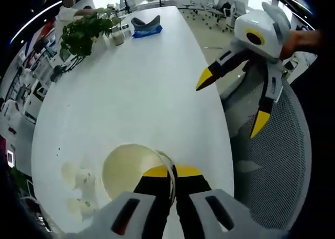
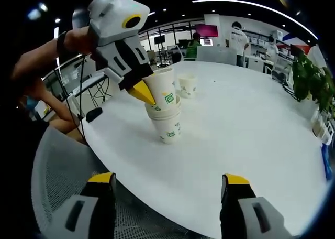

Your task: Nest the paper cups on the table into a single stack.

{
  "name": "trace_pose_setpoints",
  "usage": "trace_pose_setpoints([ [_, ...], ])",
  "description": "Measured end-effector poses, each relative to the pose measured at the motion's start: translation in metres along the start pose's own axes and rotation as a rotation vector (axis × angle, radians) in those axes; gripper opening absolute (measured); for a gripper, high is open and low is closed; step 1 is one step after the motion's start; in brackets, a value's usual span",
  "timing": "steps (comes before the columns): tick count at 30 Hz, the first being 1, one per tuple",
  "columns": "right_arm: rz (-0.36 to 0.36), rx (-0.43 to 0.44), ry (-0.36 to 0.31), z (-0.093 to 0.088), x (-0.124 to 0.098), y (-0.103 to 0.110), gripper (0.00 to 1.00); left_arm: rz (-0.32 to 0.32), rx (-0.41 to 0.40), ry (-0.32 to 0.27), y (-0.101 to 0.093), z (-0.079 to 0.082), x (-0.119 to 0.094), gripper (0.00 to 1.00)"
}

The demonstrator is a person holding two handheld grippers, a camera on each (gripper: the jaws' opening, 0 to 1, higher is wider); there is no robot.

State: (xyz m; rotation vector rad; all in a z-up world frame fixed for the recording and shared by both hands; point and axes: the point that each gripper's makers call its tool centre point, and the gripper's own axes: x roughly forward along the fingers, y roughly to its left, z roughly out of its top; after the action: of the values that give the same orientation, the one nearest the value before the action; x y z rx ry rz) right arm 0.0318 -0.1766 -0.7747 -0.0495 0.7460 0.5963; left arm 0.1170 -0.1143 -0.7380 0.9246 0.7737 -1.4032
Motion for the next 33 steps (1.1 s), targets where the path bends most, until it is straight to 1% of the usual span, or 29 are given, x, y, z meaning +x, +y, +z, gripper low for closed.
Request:
trace_pose_setpoints([
  [7,0.001,-0.006,0.002,-0.002,0.002,0.0,0.83,-0.017,0.001,0.014,-0.001,-0.003,0.005,0.0],
  [14,-0.002,-0.003,0.0,-0.001,0.001,0.0,0.83,-0.024,0.008,0.021,-0.003,-0.001,0.007,0.0],
  [16,-0.001,-0.004,0.001,-0.001,0.001,0.0,0.83,-0.026,0.014,0.013,-0.003,0.0,0.008,0.01],
  [20,-0.002,-0.001,0.0,-0.001,0.001,-0.001,0.83,-0.034,0.011,0.0,-0.003,0.004,0.006,0.03],
  [28,-0.003,-0.001,-0.001,0.0,0.001,0.0,0.83,-0.019,0.019,0.009,0.0,-0.001,0.0,0.03],
  [33,-0.004,-0.001,0.0,-0.001,0.001,-0.001,0.83,-0.013,0.008,-0.012,0.005,-0.003,-0.006,0.06],
])
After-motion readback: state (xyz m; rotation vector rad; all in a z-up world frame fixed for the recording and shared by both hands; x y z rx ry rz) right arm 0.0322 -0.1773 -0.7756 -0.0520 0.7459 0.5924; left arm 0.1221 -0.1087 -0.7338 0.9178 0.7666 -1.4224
